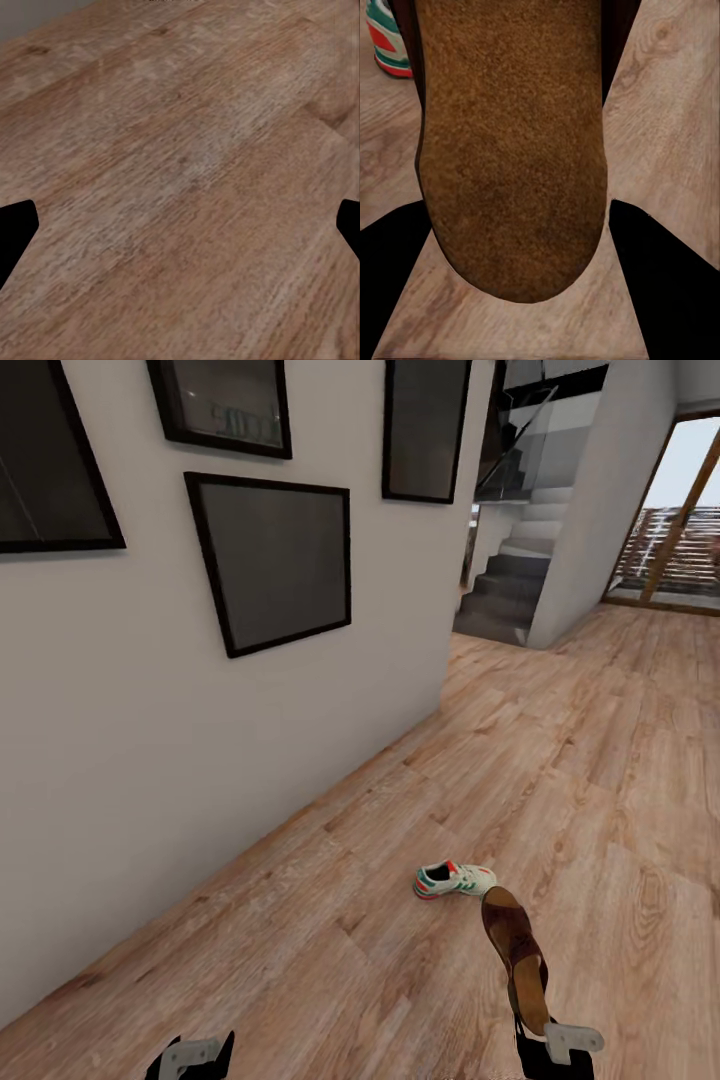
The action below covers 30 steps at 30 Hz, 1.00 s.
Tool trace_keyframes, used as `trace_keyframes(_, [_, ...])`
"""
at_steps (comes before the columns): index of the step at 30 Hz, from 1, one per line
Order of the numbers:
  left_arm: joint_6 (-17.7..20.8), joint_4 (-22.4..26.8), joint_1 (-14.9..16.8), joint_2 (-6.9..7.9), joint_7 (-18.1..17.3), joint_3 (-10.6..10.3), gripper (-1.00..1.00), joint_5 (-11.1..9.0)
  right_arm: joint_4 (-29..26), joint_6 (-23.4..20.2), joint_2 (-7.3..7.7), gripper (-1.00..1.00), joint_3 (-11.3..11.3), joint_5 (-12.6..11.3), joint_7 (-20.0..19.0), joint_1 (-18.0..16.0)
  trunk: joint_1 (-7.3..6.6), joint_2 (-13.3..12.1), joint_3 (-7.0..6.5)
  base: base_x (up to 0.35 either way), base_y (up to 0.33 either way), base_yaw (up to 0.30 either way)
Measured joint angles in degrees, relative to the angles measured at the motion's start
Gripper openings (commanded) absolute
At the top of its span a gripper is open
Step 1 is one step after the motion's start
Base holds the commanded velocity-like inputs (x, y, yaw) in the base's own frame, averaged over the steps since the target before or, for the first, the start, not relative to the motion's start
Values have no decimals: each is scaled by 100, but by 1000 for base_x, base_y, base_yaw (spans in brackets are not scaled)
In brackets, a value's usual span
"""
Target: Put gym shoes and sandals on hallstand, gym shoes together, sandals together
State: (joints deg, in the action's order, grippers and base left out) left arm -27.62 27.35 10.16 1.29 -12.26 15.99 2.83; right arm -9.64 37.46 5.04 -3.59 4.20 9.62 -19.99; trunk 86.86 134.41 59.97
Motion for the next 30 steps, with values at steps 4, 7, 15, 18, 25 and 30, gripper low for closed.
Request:
trace_keyframes(4, [1, 2, -1, -1, 0, -24, 100, 3, 0, -1, 0, -100, -4, -3, 0, 0, 0, 0, -13, 0, 127, -284])
trace_keyframes(7, [1, 3, -1, -1, 1, -24, 100, 0, -1, -2, 0, -100, -2, 0, -1, 0, 0, 0, -22, 0, 251, -284])
trace_keyframes(15, [0, 1, 0, -1, 0, -9, 100, -4, -1, 0, 0, -100, 2, 1, 0, 0, 0, 0, -48, 0, 158, -285])
trace_keyframes(18, [-1, 0, 0, -1, 0, -5, 100, -4, -1, 0, 0, -100, 2, 1, 0, 0, 0, 0, -57, 0, 24, -285])
trace_keyframes(25, [-2, 0, 0, 0, 0, 3, 100, -4, -1, 0, 0, -100, 1, 1, 0, 0, 0, 0, -79, 0, 5, -286])
trace_keyframes(30, [-5, 0, 0, 7, 1, 6, 100, -5, 0, 0, 0, -100, 3, 0, 0, 0, 0, 0, -89, 0, 0, -290])
